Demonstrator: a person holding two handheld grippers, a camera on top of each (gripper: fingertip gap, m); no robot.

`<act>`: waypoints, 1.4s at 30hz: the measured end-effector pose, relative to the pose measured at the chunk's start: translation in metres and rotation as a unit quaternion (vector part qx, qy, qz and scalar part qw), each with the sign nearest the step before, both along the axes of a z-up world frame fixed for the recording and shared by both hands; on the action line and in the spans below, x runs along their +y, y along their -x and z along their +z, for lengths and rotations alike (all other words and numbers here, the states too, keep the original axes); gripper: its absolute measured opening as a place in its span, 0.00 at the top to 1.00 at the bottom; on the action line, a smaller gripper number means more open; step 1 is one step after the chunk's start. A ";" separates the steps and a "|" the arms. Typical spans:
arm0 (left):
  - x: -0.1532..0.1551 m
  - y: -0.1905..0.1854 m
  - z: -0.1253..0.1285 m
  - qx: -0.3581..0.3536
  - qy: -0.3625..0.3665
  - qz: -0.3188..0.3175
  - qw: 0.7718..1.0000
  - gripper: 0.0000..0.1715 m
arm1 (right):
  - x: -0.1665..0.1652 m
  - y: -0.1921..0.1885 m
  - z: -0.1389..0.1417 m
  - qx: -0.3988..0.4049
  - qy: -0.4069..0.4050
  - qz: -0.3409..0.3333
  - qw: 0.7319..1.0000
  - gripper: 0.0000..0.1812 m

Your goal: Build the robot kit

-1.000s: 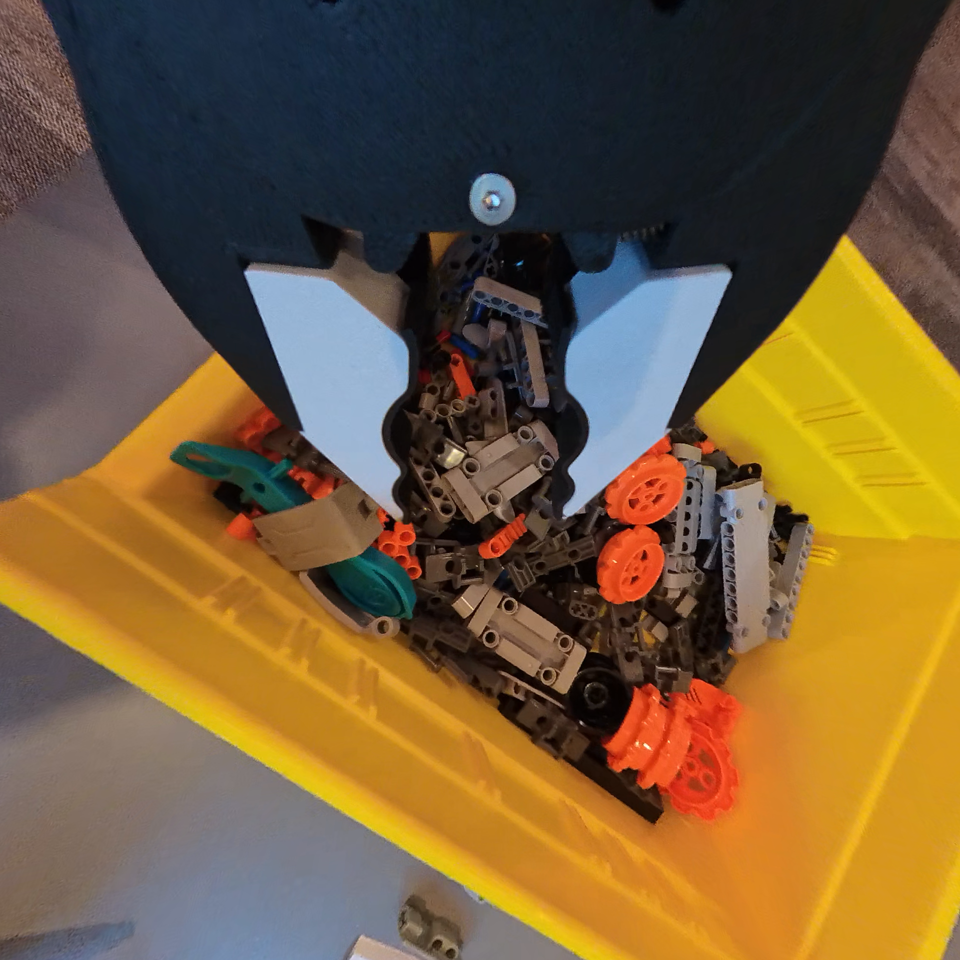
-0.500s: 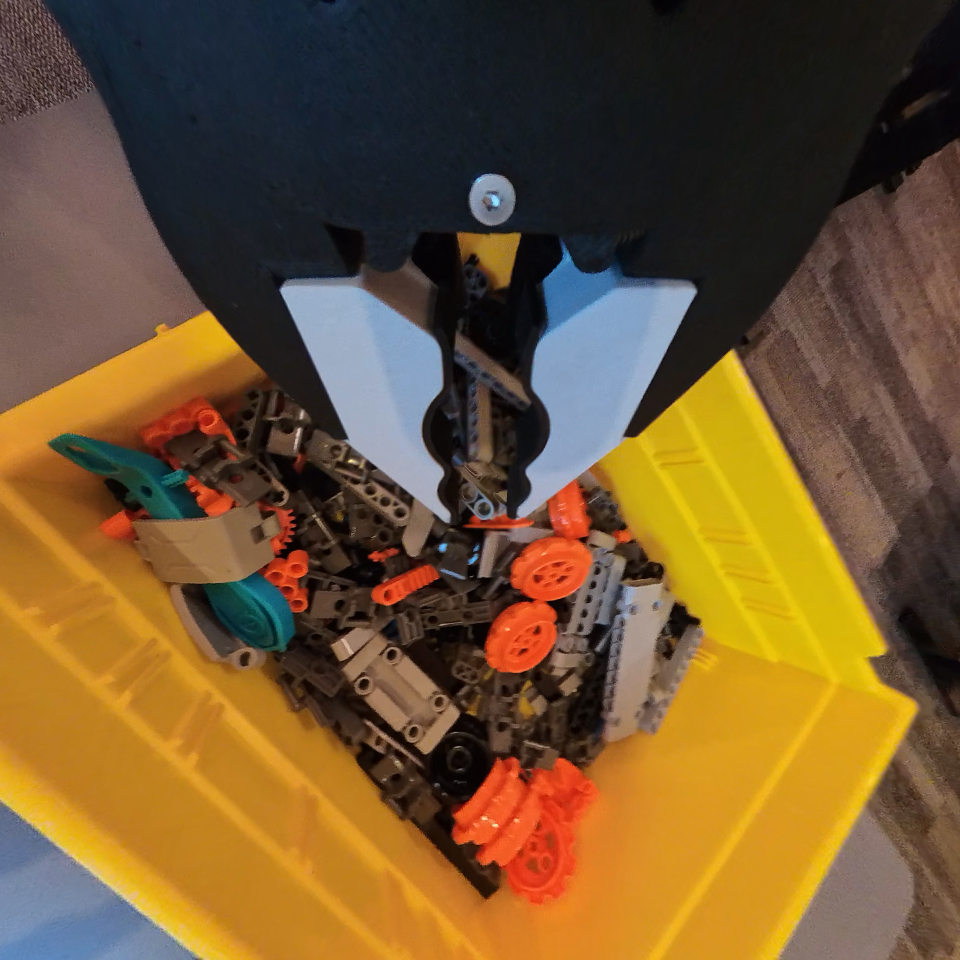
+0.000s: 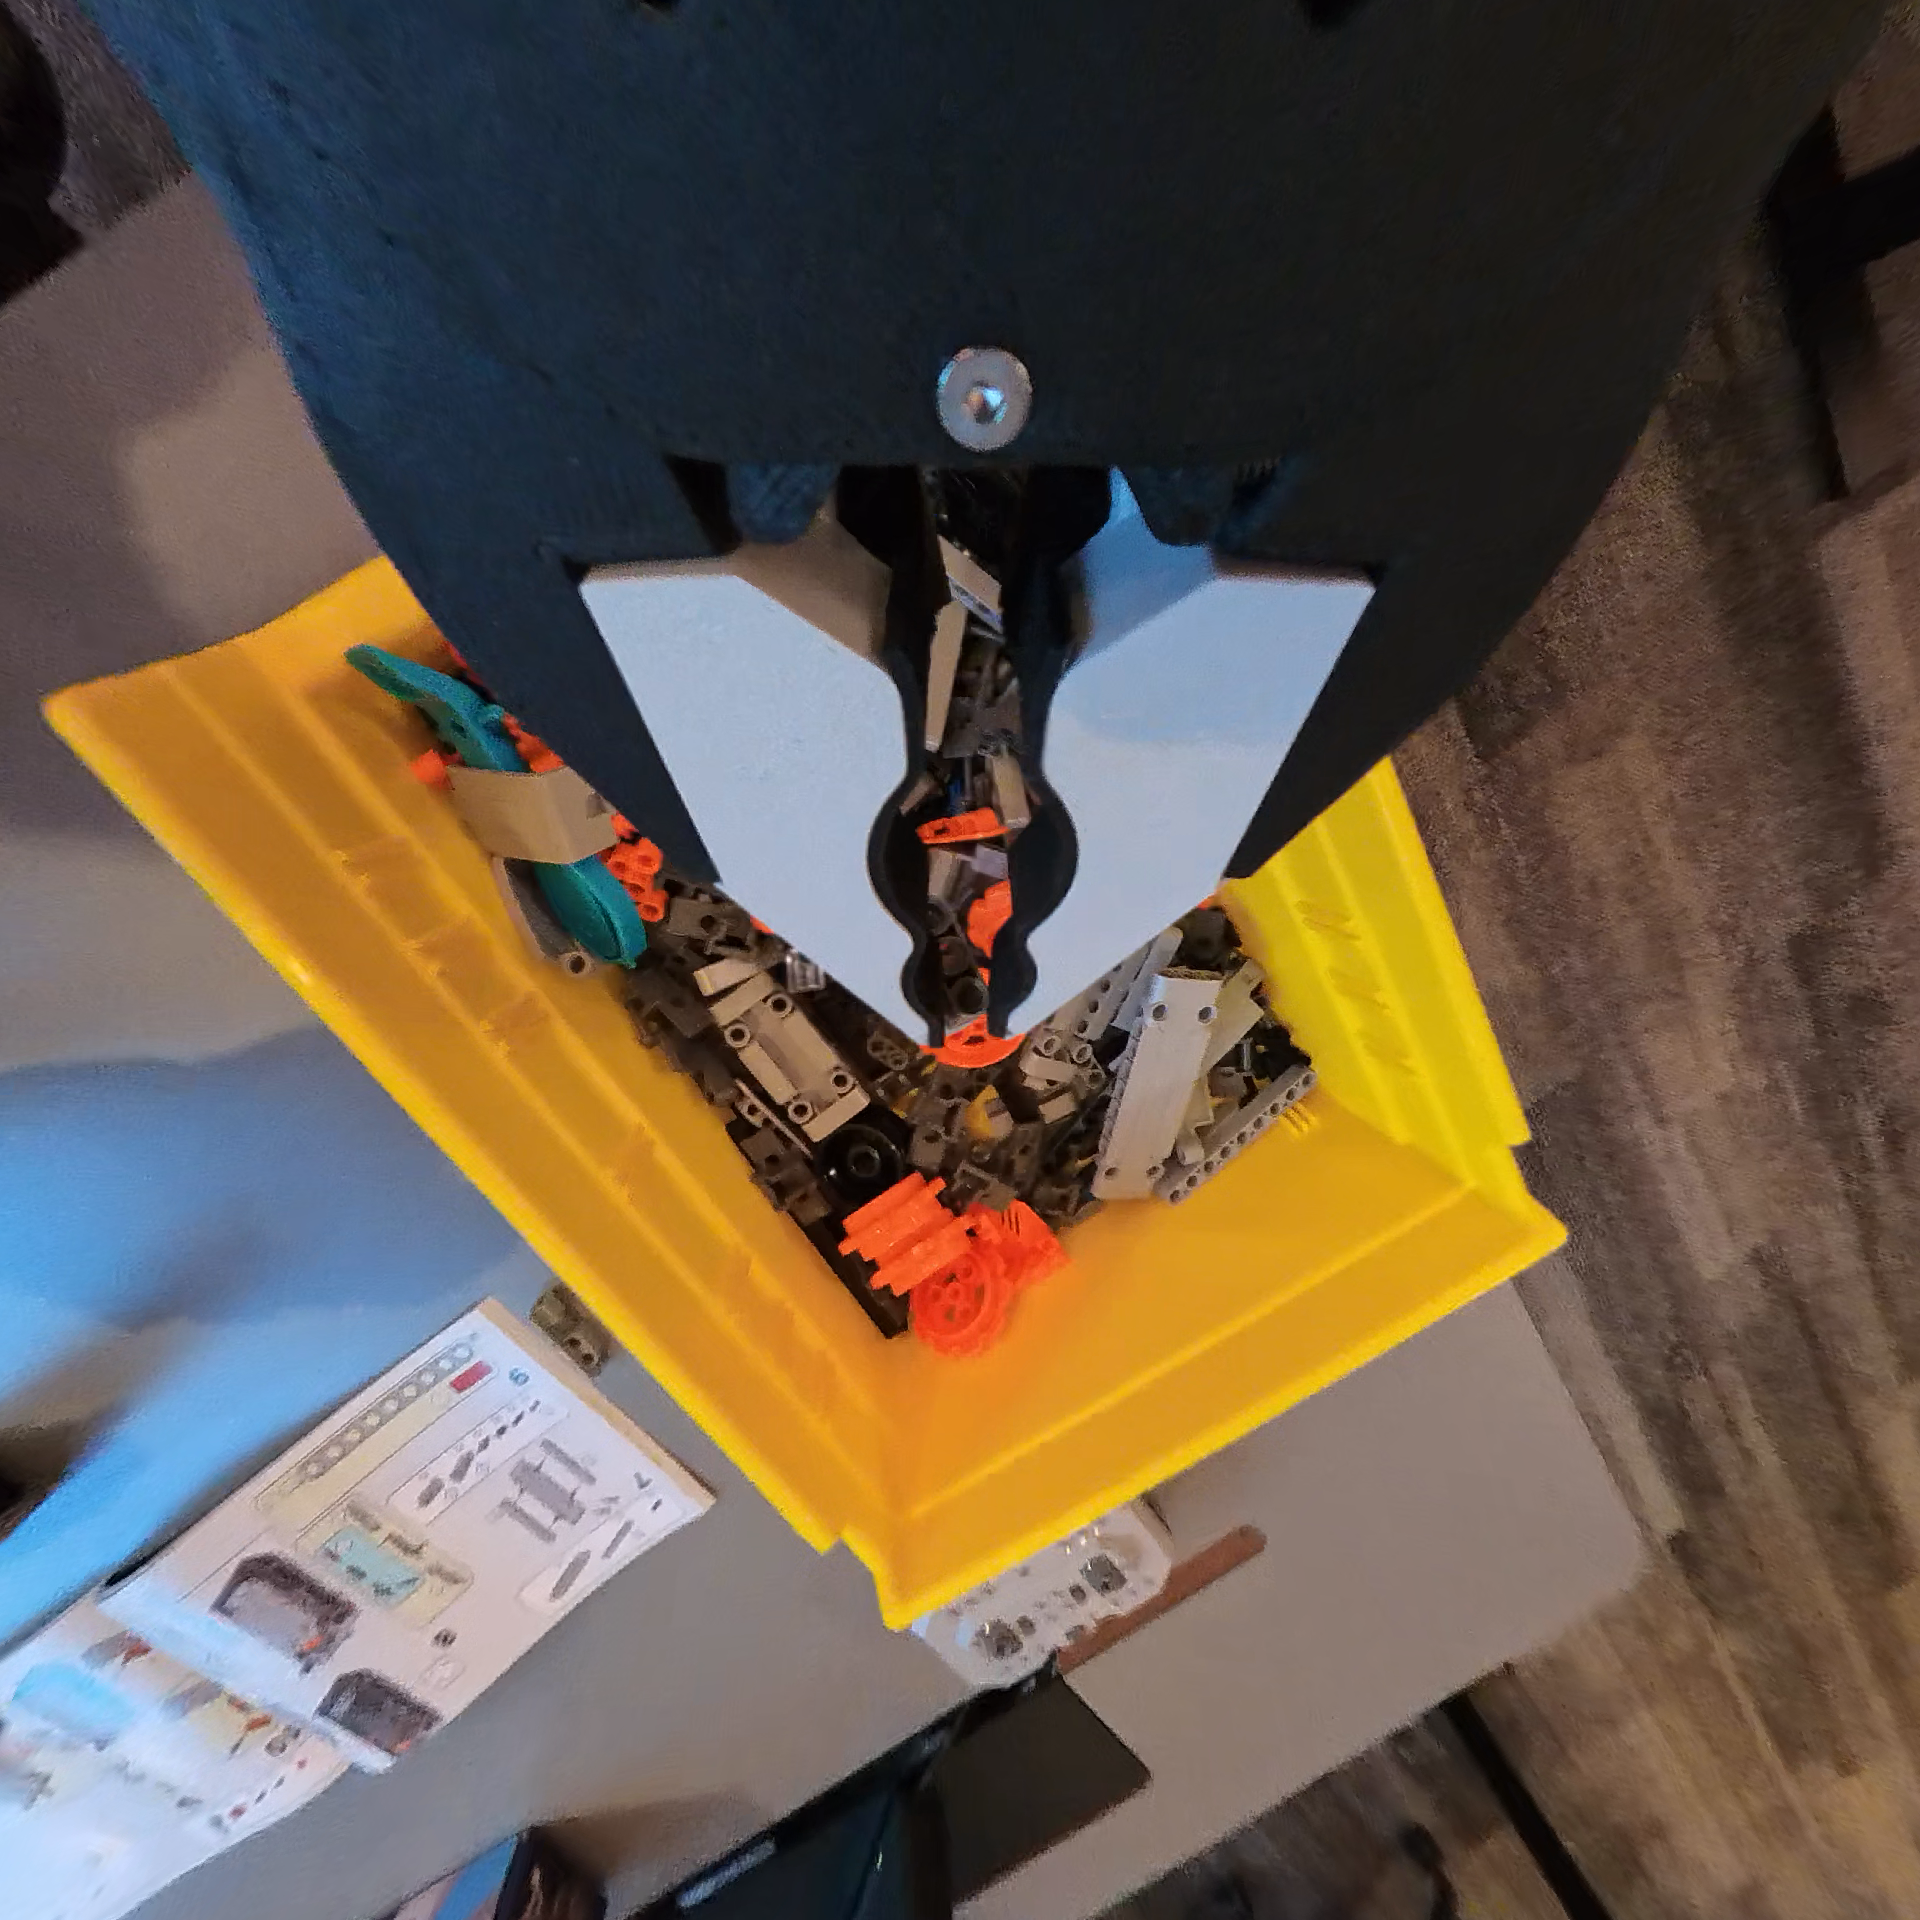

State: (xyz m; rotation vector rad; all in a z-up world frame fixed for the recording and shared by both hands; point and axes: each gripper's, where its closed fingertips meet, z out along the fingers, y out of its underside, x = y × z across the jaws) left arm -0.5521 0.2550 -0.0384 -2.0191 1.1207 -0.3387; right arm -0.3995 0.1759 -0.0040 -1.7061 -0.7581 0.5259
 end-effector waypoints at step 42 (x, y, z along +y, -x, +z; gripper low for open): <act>-0.036 0.024 -0.108 0.295 0.055 -0.163 0.940 0.91 | -0.001 -0.015 0.003 -0.030 -0.022 0.012 0.999 0.87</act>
